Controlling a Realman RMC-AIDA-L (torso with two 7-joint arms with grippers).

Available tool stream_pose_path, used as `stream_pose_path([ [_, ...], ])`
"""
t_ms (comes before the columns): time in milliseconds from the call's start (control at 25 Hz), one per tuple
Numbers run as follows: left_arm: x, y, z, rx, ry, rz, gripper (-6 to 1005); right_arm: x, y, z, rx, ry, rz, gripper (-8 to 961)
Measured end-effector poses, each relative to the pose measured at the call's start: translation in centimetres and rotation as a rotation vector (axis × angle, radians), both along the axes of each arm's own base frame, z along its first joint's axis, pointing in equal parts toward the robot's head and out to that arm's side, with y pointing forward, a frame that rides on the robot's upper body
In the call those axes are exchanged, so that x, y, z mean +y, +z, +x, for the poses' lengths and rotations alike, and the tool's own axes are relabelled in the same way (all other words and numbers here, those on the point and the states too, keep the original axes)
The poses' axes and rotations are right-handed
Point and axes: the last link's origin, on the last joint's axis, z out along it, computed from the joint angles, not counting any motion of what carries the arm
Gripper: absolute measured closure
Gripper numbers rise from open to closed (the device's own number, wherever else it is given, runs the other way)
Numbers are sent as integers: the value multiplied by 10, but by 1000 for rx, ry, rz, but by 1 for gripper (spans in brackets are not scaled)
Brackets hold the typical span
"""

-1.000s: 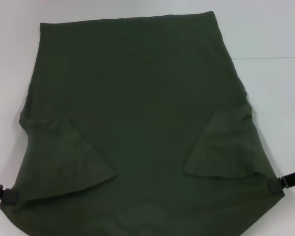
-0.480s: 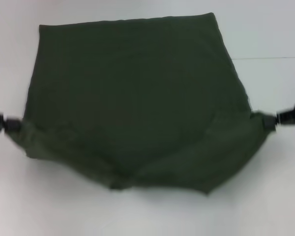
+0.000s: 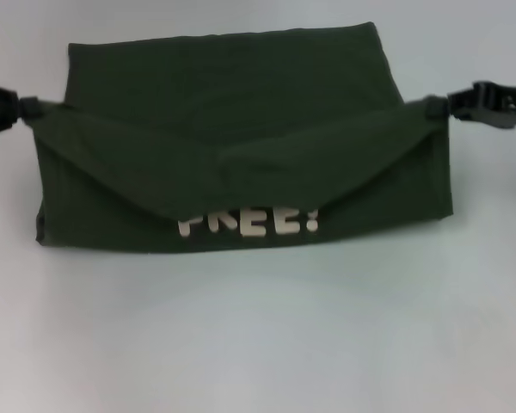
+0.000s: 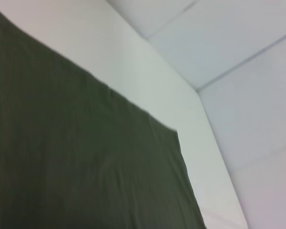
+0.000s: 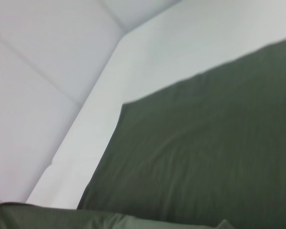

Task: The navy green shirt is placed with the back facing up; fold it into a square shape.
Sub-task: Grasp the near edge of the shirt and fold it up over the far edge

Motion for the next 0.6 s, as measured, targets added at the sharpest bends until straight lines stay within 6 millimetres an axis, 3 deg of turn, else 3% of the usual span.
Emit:
stream_pose_path([
  [440,24,-13,-8,26,63,204,995,42,-33,-10,-95,-55,245,893],
  [600,29,-27,-11,60,78,223,994,47,-39,-10,-119,-74,272,893],
])
